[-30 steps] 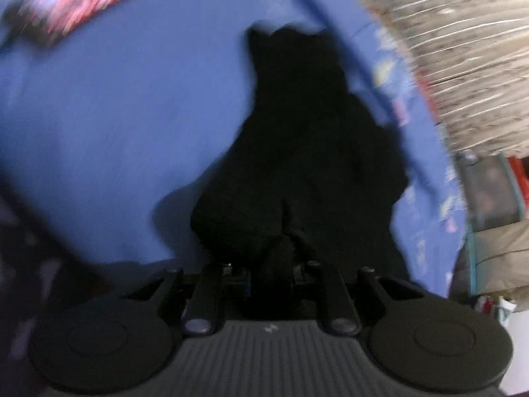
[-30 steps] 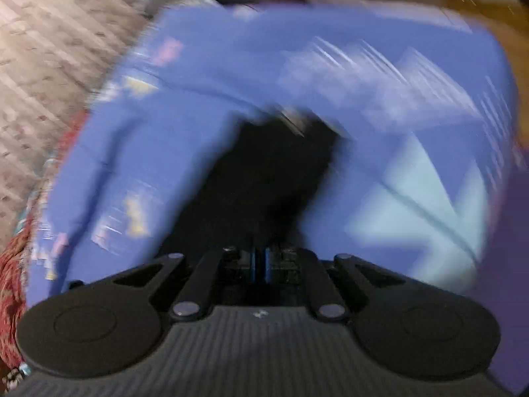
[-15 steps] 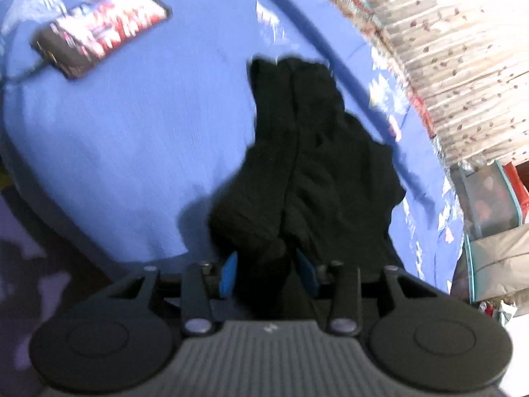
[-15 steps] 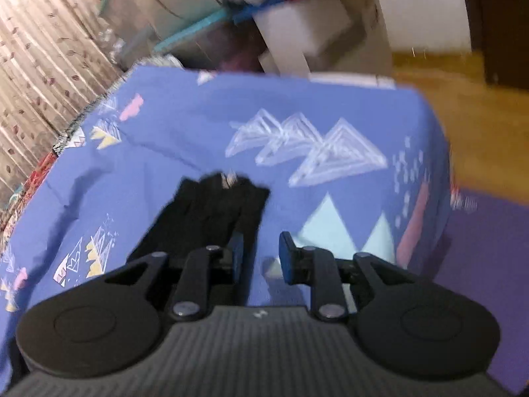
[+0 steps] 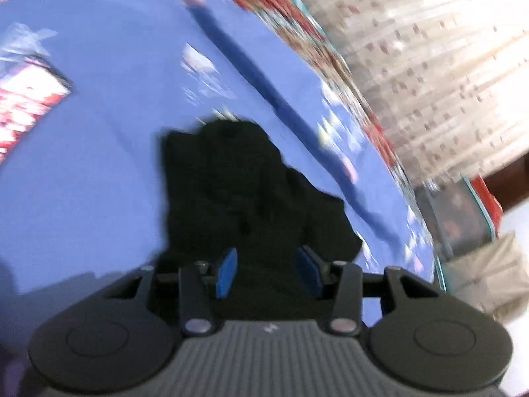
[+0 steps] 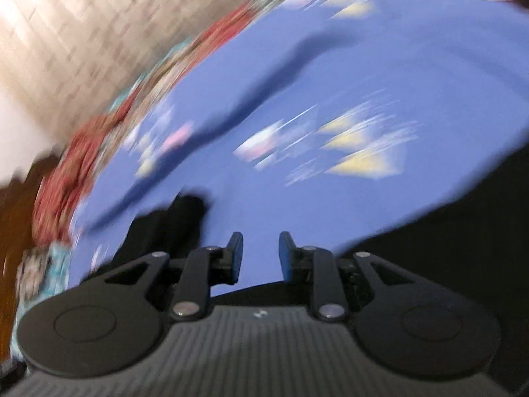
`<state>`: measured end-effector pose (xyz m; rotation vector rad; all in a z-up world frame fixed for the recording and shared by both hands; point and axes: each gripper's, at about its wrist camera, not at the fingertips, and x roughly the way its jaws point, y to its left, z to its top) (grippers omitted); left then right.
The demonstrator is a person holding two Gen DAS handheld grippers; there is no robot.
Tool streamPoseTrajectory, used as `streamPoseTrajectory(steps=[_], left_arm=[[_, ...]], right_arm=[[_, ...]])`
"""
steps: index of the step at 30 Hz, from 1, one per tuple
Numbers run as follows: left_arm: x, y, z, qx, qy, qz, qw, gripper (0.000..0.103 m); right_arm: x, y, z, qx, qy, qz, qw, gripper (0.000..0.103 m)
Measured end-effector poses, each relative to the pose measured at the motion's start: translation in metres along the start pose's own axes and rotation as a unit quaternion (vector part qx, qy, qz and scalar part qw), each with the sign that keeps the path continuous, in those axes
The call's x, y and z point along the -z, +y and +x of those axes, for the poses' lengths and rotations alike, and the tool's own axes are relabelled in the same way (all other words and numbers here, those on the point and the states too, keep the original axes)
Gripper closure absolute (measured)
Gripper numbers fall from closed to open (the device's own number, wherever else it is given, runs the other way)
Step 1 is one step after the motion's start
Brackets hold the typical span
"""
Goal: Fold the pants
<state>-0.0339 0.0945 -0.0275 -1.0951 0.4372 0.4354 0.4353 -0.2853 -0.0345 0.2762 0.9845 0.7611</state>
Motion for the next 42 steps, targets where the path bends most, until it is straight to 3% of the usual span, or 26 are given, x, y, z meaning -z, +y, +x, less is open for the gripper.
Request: streamPoseTrajectory(steps=[2,4,6,8,10,11,12,13,16,20,22,23,25,26,27,28,30,31,33,36,39,42], left_arm=[[0.007,-0.009,0.031,0.004,0.021,0.01,0.9997,0.062],[0.017,-0.012,0.058,0.003,0.042,0.012,0.9991,0.062],[0.026,-0.009,0.076,-0.01,0.061,0.014,0.998,0.062],[0.035,-0.001,0.084,-0.022,0.071,0.02,0.997,0.064],[0.039,0.009,0.084,-0.018,0.073,0.014,0.997,0.069],[0.04,0.014,0.083,-0.016,0.073,0.006,0.9972,0.073],[0.04,0.019,0.083,-0.012,0.073,-0.005,0.9972,0.077],[0.039,0.022,0.083,-0.01,0.074,-0.016,0.9971,0.078],[0.036,0.024,0.087,-0.008,0.076,-0.026,0.9967,0.081],[0.039,0.021,0.088,-0.01,0.076,-0.017,0.9969,0.081],[0.039,0.021,0.087,-0.007,0.077,-0.018,0.9968,0.081],[0.039,0.022,0.087,-0.006,0.077,-0.018,0.9968,0.081],[0.04,0.022,0.086,-0.005,0.077,-0.019,0.9968,0.081],[0.04,0.02,0.087,-0.005,0.076,-0.019,0.9969,0.081],[0.04,0.02,0.086,-0.005,0.076,-0.018,0.9969,0.081],[0.04,0.021,0.085,-0.006,0.077,-0.017,0.9969,0.081],[0.033,0.019,0.085,-0.001,0.08,-0.019,0.9966,0.076],[0.031,0.018,0.082,0.005,0.079,-0.021,0.9966,0.074],[0.023,0.013,0.072,0.016,0.068,-0.016,0.9974,0.061],[0.001,0.005,0.052,0.013,0.031,0.008,0.9994,0.046],[-0.028,0.004,0.042,-0.03,-0.001,0.032,0.9991,0.029],[-0.058,0.008,0.047,-0.095,-0.03,0.044,0.9941,0.005]], right_arm=[[0.008,0.025,0.049,-0.016,0.049,-0.032,0.998,0.074],[0.017,0.044,0.087,-0.017,0.085,-0.055,0.995,0.064],[0.027,0.06,0.119,-0.017,0.113,-0.082,0.99,0.046],[0.038,0.078,0.134,-0.021,0.128,-0.118,0.984,0.04],[0.045,0.098,0.14,-0.025,0.116,-0.175,0.977,0.038],[0.047,0.107,0.144,-0.021,0.118,-0.202,0.972,0.045],[0.05,0.114,0.146,-0.015,0.116,-0.228,0.967,0.071],[0.051,0.12,0.15,-0.02,0.122,-0.249,0.96,0.084],[0.048,0.132,0.152,-0.004,0.112,-0.297,0.948,0.091],[0.021,0.13,0.131,0.064,0.034,-0.357,0.931,0.098],[0.001,0.124,0.118,0.108,-0.012,-0.412,0.905,0.098],[-0.007,0.124,0.113,0.143,-0.043,-0.447,0.882,0.098],[-0.024,0.12,0.096,0.235,-0.131,-0.522,0.809,0.098],[-0.034,0.114,0.088,0.271,-0.162,-0.534,0.784,0.098],[-0.049,0.106,0.078,0.303,-0.189,-0.532,0.767,0.098],[-0.066,0.095,0.066,0.331,-0.21,-0.51,0.765,0.098],[-0.094,0.071,0.044,0.366,-0.231,-0.458,0.776,0.091],[-0.105,0.056,0.034,0.376,-0.228,-0.43,0.789,0.087],[-0.116,0.035,0.028,0.388,-0.206,-0.392,0.808,0.067],[-0.118,0.005,0.029,0.403,-0.157,-0.342,0.834,0.062],[-0.113,-0.02,0.029,0.394,-0.125,-0.278,0.867,0.062],[-0.111,-0.028,0.032,0.337,-0.116,-0.216,0.909,0.062]])
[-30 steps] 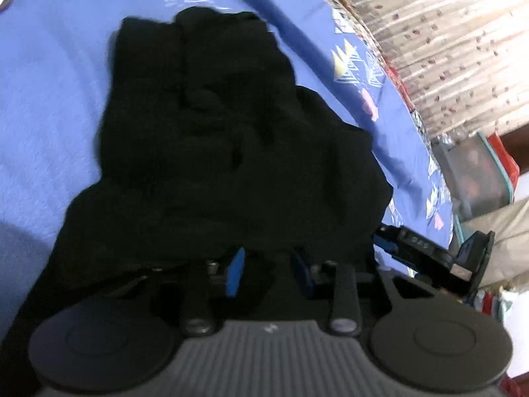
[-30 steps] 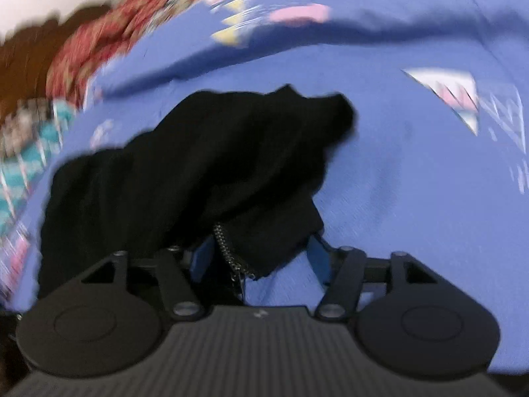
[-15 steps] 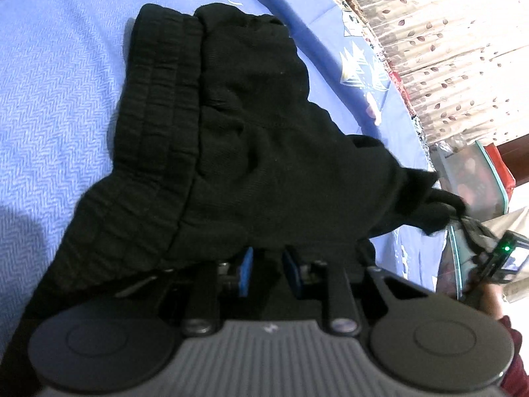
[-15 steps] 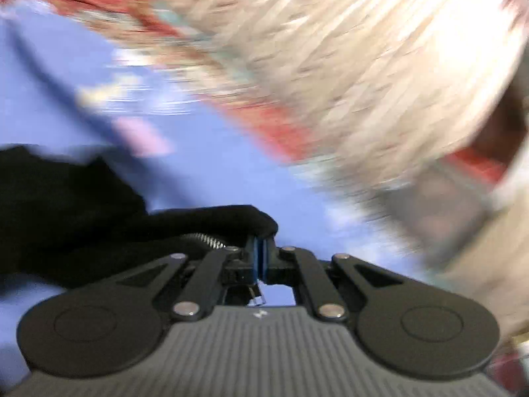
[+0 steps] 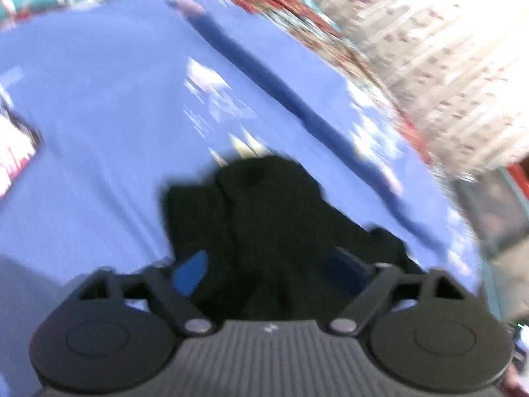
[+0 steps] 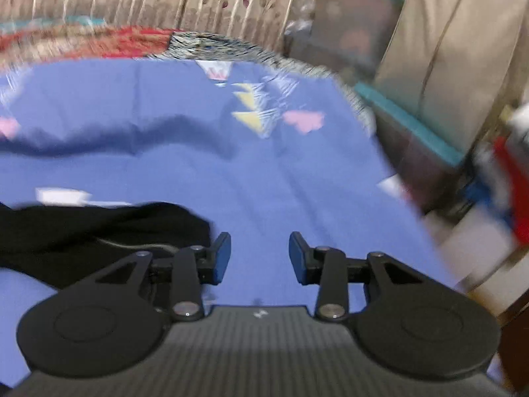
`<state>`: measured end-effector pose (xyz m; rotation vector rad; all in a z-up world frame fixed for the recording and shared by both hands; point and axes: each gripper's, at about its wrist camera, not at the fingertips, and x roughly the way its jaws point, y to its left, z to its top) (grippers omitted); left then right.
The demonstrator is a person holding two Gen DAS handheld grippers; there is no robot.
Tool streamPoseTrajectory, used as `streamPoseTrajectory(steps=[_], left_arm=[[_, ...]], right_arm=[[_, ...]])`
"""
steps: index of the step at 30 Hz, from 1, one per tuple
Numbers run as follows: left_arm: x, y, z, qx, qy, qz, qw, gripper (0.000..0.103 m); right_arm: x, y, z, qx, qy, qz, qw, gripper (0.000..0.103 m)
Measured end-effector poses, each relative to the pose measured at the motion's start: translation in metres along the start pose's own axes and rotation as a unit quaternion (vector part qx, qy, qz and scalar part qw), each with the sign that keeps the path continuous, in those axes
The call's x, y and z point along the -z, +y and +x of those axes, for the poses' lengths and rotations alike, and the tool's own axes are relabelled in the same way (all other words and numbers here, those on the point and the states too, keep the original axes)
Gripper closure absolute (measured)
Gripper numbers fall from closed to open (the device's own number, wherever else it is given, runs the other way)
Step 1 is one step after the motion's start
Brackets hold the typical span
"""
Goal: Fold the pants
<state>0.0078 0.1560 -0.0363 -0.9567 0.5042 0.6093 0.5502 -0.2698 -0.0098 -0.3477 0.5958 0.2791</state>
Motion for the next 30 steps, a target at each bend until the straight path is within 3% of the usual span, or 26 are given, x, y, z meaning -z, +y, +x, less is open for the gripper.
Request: streamPoseTrajectory(steps=[3,6,9,12,16,18,19,20,21,22,24,26,28,30], left_arm=[[-0.024,0.009,0.022,-0.032,-0.007,-0.016,0.9993,0.005],[-0.033,0.014,0.046,-0.024,0.007,-0.052,0.9983,0.003],[-0.032,0.01,0.062,-0.038,0.004,-0.049,0.9981,0.001],[-0.03,0.001,0.066,-0.037,-0.001,-0.04,0.9985,0.001],[-0.031,-0.007,0.058,-0.035,-0.017,-0.028,0.9988,0.0],[-0.029,-0.006,0.062,-0.046,-0.012,-0.025,0.9985,0.002],[-0.029,-0.006,0.067,-0.06,-0.006,-0.021,0.998,0.005],[-0.028,-0.007,0.072,-0.083,0.001,-0.011,0.9965,0.019],[-0.027,-0.009,0.076,-0.11,0.006,0.004,0.9939,0.034],[-0.026,-0.012,0.077,-0.128,0.004,0.02,0.9916,0.041],[-0.028,-0.012,0.073,-0.125,0.004,0.023,0.9919,0.054],[-0.032,-0.009,0.063,-0.097,0.007,0.001,0.9952,0.064],[-0.033,-0.011,0.049,-0.063,-0.001,-0.008,0.998,0.089],[-0.032,-0.018,0.03,-0.033,-0.013,-0.004,0.9993,0.091]], right_arm=[[-0.003,0.006,0.01,-0.078,0.026,0.077,0.994,0.051],[0.003,0.016,0.028,-0.156,0.077,0.189,0.967,0.051],[-0.003,0.023,0.054,-0.182,0.1,0.27,0.94,0.051],[-0.014,0.034,0.076,-0.183,0.117,0.316,0.924,0.051],[-0.035,0.056,0.117,-0.157,0.157,0.329,0.918,0.051],[-0.041,0.071,0.139,-0.125,0.188,0.315,0.922,0.054],[-0.04,0.079,0.148,-0.106,0.202,0.305,0.925,0.062],[-0.037,0.086,0.15,-0.082,0.2,0.298,0.93,0.091],[-0.036,0.089,0.147,-0.063,0.186,0.294,0.935,0.097],[-0.036,0.09,0.145,-0.063,0.18,0.299,0.935,0.098],[-0.038,0.08,0.135,-0.079,0.153,0.329,0.928,0.098],[-0.053,0.061,0.106,-0.117,0.087,0.361,0.921,0.098],[-0.064,0.033,0.07,-0.183,0.027,0.389,0.902,0.098],[-0.073,0.0,0.031,-0.216,-0.034,0.403,0.889,0.098]])
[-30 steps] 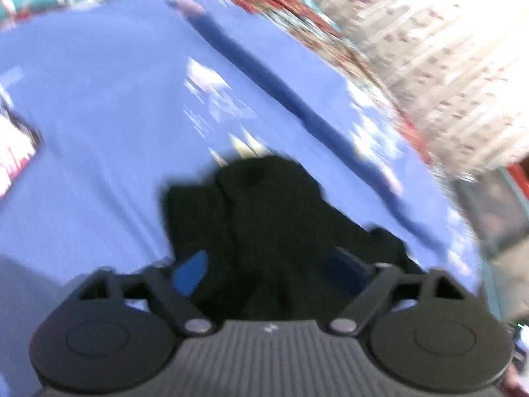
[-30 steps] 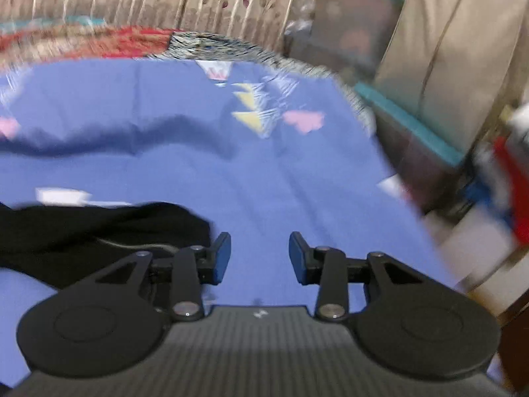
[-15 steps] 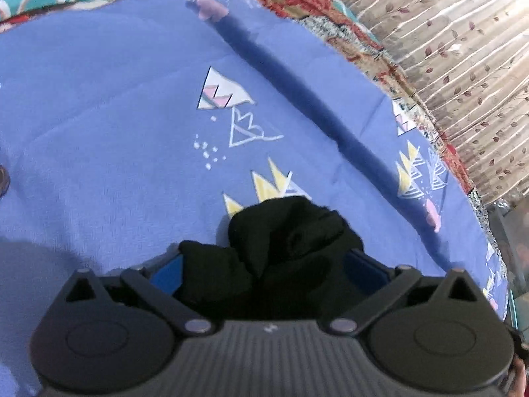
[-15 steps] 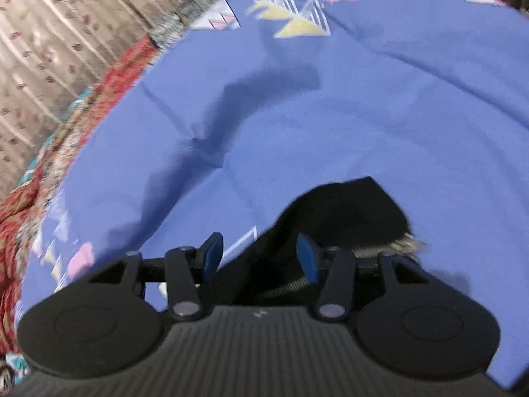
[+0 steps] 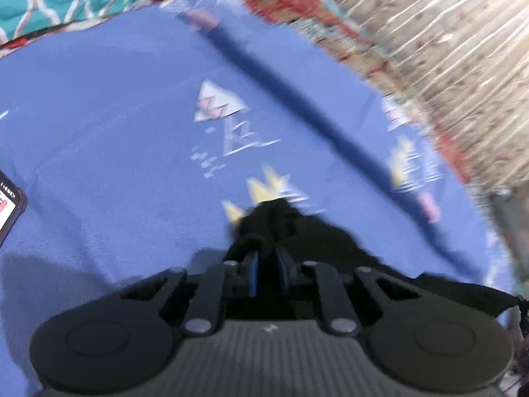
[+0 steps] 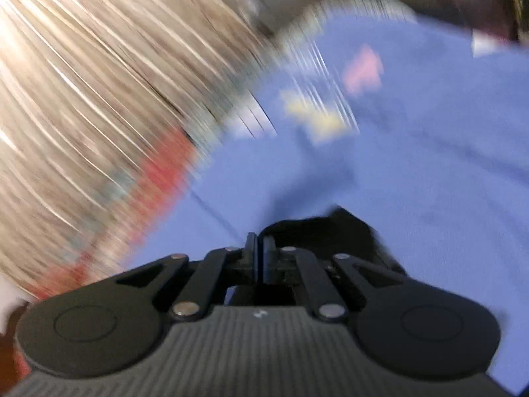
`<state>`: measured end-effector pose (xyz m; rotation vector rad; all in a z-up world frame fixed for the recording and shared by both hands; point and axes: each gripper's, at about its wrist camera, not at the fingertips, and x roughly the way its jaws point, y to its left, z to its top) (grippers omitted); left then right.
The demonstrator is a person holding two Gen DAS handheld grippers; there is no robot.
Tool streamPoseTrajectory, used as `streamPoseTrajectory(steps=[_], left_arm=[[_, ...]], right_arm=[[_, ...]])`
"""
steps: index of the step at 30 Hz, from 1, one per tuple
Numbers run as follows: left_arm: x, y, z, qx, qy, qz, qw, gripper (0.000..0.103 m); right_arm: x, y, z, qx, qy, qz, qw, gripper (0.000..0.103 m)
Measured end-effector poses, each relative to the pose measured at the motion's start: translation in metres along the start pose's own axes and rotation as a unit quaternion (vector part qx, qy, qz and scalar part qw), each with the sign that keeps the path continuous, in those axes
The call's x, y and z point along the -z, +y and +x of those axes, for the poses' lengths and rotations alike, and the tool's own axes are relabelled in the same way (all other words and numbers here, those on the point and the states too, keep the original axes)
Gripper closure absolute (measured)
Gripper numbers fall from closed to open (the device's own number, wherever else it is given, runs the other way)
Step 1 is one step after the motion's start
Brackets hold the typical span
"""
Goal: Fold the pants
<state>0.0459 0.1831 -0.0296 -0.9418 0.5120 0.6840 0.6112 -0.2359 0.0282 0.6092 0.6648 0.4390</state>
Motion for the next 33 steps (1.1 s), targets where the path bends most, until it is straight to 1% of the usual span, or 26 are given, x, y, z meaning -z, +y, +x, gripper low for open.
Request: streamPoseTrajectory(steps=[1,2,4,5,7,8,9,10,11,12,13,16,18,19,20,22,23,24,25,26,27,28,30,31,32,33], left_arm=[[0.002,-0.003,-0.01,0.009,-0.005,0.003,0.9999,0.091],[0.005,-0.005,-0.017,0.02,-0.007,0.006,0.9998,0.091],[0.009,-0.007,-0.022,0.033,-0.002,0.014,0.9994,0.091],[0.012,-0.008,-0.024,0.04,0.002,0.02,0.999,0.09],[0.018,-0.01,-0.026,0.047,0.011,0.032,0.9983,0.089],[0.02,-0.012,-0.027,0.041,0.01,0.037,0.9984,0.088],[0.021,-0.013,-0.027,0.033,0.009,0.043,0.9985,0.081],[0.02,-0.013,-0.028,0.028,0.008,0.045,0.9986,0.078],[0.019,-0.013,-0.03,0.026,0.007,0.044,0.9987,0.072],[0.019,-0.014,-0.033,0.027,0.004,0.045,0.9986,0.069],[0.018,-0.016,-0.039,0.027,-0.002,0.05,0.9984,0.068],[0.015,-0.026,-0.049,0.016,-0.021,0.093,0.9954,0.059],[0.012,-0.037,-0.049,0.008,-0.024,0.124,0.992,0.05],[0.011,-0.046,-0.046,0.002,-0.021,0.144,0.9894,0.048],[0.01,-0.055,-0.041,-0.004,-0.018,0.168,0.9856,0.043],[0.012,-0.072,-0.029,-0.013,-0.021,0.219,0.9754,0.03],[0.014,-0.08,-0.02,-0.026,-0.028,0.251,0.9672,0.017],[0.019,-0.087,-0.012,-0.04,-0.035,0.284,0.9573,0.012],[0.025,-0.094,-0.002,-0.051,-0.036,0.323,0.9444,0.012],[0.031,-0.1,0.006,-0.057,-0.029,0.355,0.9327,0.012],[0.039,-0.106,0.015,-0.057,-0.018,0.382,0.9222,0.013],[0.046,-0.11,0.022,-0.052,-0.007,0.402,0.9143,0.013],[0.057,-0.115,0.036,-0.049,0.012,0.431,0.9007,0.017],[0.063,-0.116,0.041,-0.054,0.016,0.44,0.8963,0.017],[0.066,-0.117,0.046,-0.06,0.018,0.445,0.8932,0.018],[0.069,-0.116,0.051,-0.066,0.02,0.446,0.8924,0.023]], right_arm=[[-0.012,-0.003,-0.023,-0.015,-0.016,-0.002,1.0,0.098],[-0.02,-0.01,-0.044,-0.019,-0.024,-0.002,1.0,0.098],[-0.028,-0.035,-0.084,-0.012,-0.035,-0.004,0.999,0.098],[-0.028,-0.052,-0.102,0.002,-0.041,-0.006,0.999,0.098],[-0.023,-0.088,-0.123,0.059,-0.039,-0.007,0.997,0.097],[-0.017,-0.107,-0.127,0.096,-0.03,-0.007,0.995,0.092],[-0.01,-0.125,-0.129,0.135,-0.019,-0.007,0.991,0.089],[-0.001,-0.142,-0.133,0.177,-0.007,-0.012,0.984,0.084],[0.005,-0.154,-0.135,0.214,0.004,-0.021,0.977,0.073],[0.012,-0.165,-0.14,0.248,0.009,-0.028,0.968,0.069],[0.019,-0.173,-0.148,0.266,0.005,-0.028,0.963,0.069],[0.031,-0.181,-0.168,0.264,-0.007,-0.026,0.964,0.069],[0.034,-0.174,-0.169,0.259,-0.011,-0.034,0.965,0.069],[0.033,-0.171,-0.168,0.252,-0.011,-0.04,0.967,0.068],[0.031,-0.17,-0.169,0.244,-0.011,-0.045,0.969,0.067],[0.026,-0.161,-0.16,0.221,-0.008,-0.054,0.974,0.064],[0.025,-0.156,-0.155,0.21,-0.005,-0.061,0.976,0.062],[0.021,-0.152,-0.15,0.198,0.0,-0.072,0.978,0.06],[0.02,-0.144,-0.142,0.191,0.005,-0.084,0.978,0.06],[0.02,-0.137,-0.136,0.188,0.01,-0.095,0.978,0.06],[0.018,-0.129,-0.128,0.184,0.015,-0.105,0.977,0.06],[0.015,-0.122,-0.119,0.179,0.02,-0.116,0.977,0.059],[0.011,-0.11,-0.101,0.181,0.03,-0.141,0.973,0.056],[0.008,-0.105,-0.087,0.188,0.041,-0.156,0.969,0.056],[0.006,-0.103,-0.075,0.197,0.049,-0.164,0.965,0.056],[0.004,-0.102,-0.061,0.206,0.059,-0.166,0.963,0.056]])
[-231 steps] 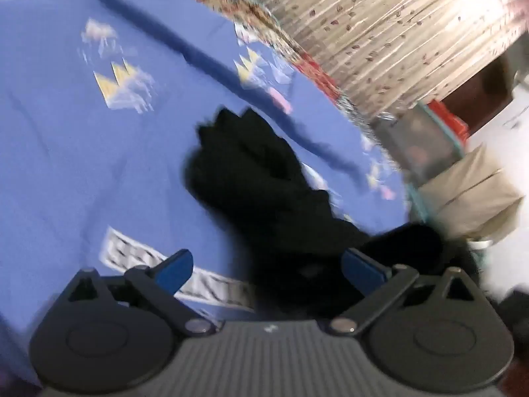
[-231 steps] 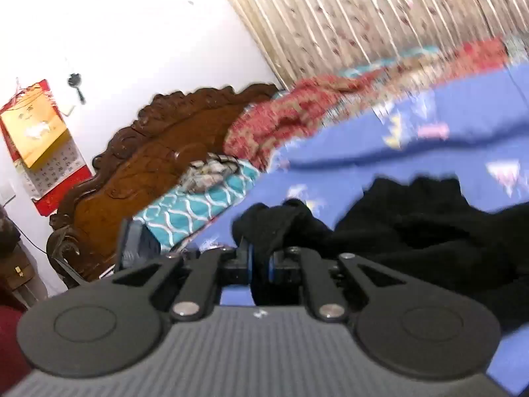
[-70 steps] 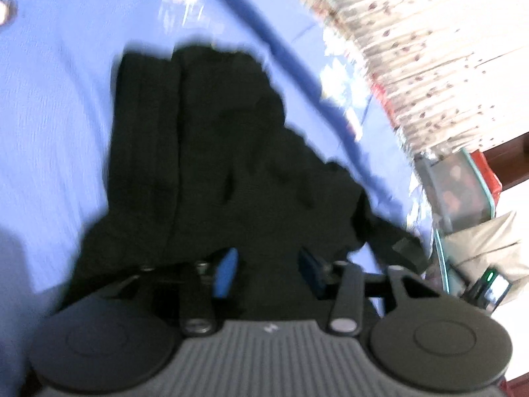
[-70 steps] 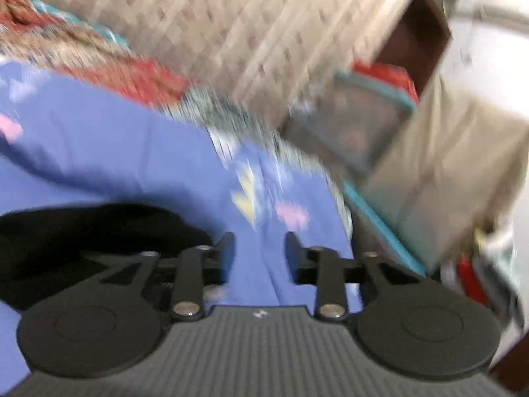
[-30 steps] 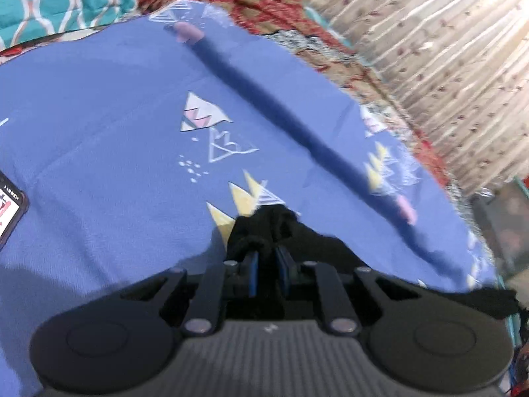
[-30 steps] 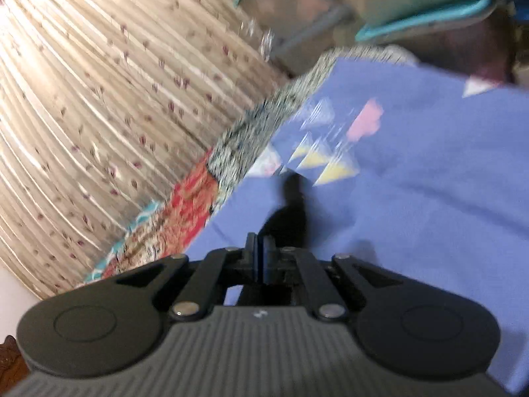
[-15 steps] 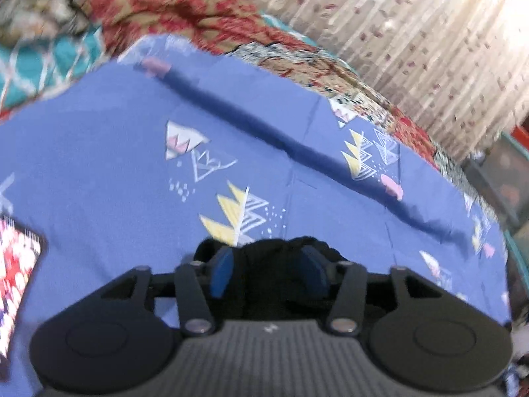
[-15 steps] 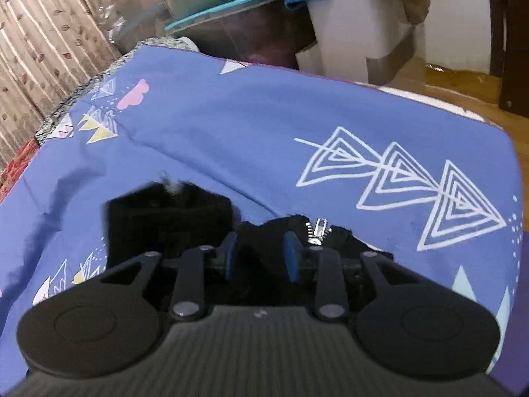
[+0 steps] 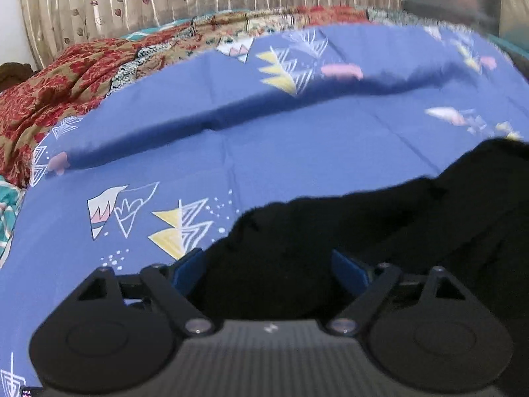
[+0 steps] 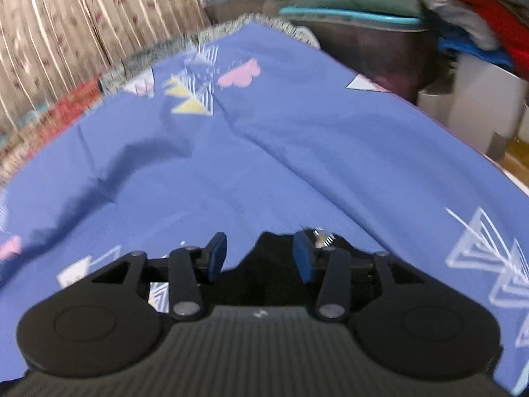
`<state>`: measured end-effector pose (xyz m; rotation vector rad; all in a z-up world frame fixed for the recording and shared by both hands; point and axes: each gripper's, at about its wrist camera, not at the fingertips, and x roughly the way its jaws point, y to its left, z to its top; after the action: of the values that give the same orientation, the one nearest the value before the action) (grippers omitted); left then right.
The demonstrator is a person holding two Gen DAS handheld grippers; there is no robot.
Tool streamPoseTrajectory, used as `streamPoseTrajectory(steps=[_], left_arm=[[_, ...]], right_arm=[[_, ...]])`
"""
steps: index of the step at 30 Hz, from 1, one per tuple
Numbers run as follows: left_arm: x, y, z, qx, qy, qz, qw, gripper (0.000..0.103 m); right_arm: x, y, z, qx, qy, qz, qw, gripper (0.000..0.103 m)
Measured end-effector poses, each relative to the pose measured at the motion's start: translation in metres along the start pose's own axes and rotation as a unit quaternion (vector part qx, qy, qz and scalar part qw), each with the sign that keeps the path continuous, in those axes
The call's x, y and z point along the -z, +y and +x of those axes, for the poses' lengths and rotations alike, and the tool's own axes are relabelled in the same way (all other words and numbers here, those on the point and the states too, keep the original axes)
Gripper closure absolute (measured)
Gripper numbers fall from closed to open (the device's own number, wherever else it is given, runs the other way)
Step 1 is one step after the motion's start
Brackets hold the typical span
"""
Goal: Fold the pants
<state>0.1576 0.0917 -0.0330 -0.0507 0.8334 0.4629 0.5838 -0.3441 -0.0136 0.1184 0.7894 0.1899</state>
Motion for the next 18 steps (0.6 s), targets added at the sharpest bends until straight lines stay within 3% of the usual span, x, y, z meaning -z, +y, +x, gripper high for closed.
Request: streamPoseTrajectory(steps=[1,3,5,6,8,9,12,15,18], left_arm=[[0.001,0.001,0.004,0.0,0.004,-0.004,1.0,0.029],[0.002,0.004,0.012,0.005,0.018,-0.021,0.9996,0.057],[0.004,0.008,0.019,0.013,0.037,-0.039,0.9985,0.093],[0.004,0.01,0.021,0.013,0.041,-0.047,0.9979,0.095],[0.002,0.012,0.012,0.007,0.025,-0.051,0.9984,0.096],[-0.001,0.014,0.006,0.002,0.011,-0.049,0.9987,0.096],[-0.013,0.031,-0.016,0.002,-0.032,-0.085,0.9959,0.096],[-0.022,0.046,-0.018,0.002,-0.046,-0.131,0.9903,0.096],[-0.028,0.045,0.001,-0.011,-0.04,-0.15,0.9879,0.096]], right_arm=[[-0.003,0.004,0.013,0.003,0.019,0.002,1.0,0.055],[-0.004,0.008,0.04,0.021,0.073,0.011,0.997,0.053],[0.004,0.009,0.068,0.051,0.118,0.016,0.992,0.054],[0.009,0.01,0.075,0.061,0.119,0.01,0.991,0.07],[0.01,0.015,0.073,0.079,0.093,-0.012,0.992,0.09],[0.005,0.013,0.068,0.063,0.082,0.001,0.995,0.092],[-0.025,0.0,0.036,0.028,-0.025,0.064,0.997,0.092],[-0.062,-0.012,0.023,-0.019,-0.099,0.137,0.985,0.092],[-0.083,-0.001,0.033,-0.049,-0.134,0.17,0.975,0.089]])
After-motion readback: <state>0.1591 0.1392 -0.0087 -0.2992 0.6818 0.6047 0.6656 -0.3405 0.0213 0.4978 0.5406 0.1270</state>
